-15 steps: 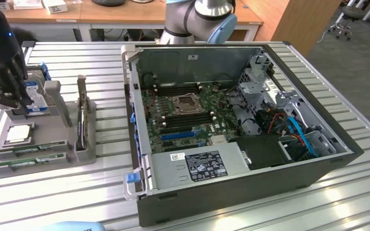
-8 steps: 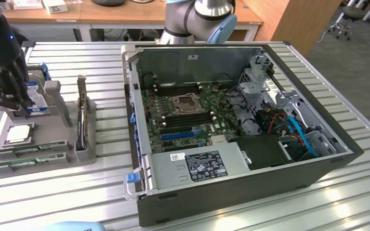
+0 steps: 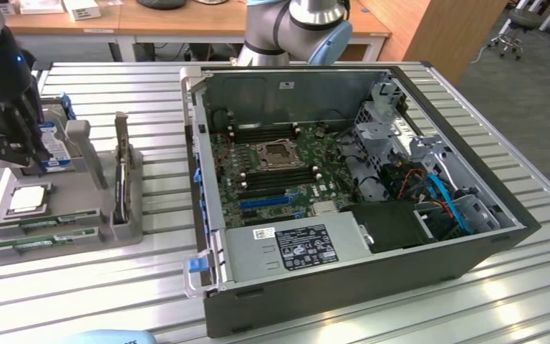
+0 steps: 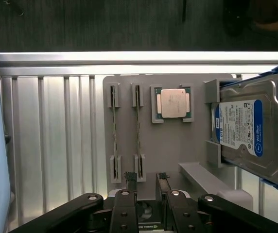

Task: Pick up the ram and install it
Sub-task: 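Pick up the ram and move it above insertion slot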

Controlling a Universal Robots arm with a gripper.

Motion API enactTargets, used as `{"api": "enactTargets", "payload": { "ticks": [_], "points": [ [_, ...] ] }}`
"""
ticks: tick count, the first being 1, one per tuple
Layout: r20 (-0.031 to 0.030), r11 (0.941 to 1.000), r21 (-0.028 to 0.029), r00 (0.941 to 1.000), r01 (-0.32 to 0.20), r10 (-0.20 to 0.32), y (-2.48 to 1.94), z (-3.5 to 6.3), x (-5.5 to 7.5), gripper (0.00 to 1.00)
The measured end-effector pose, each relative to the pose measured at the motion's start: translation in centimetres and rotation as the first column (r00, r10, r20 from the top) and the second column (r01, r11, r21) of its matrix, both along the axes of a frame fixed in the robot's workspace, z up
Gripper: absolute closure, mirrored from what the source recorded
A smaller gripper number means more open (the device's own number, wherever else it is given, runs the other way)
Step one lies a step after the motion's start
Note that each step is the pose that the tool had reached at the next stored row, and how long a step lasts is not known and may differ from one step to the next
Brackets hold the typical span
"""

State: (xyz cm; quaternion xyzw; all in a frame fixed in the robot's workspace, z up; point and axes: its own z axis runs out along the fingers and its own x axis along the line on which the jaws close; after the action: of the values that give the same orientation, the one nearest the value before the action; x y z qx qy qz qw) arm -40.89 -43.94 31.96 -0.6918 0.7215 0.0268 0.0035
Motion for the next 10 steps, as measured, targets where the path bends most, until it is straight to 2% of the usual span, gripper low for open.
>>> {"api": "enactTargets", "payload": {
  "ticks": [10],
  "points": [
    [0.0001,1.0,0.0,1.0,0.0,0.0,0.01,-0.31,0.0,0.71]
  ]
}}
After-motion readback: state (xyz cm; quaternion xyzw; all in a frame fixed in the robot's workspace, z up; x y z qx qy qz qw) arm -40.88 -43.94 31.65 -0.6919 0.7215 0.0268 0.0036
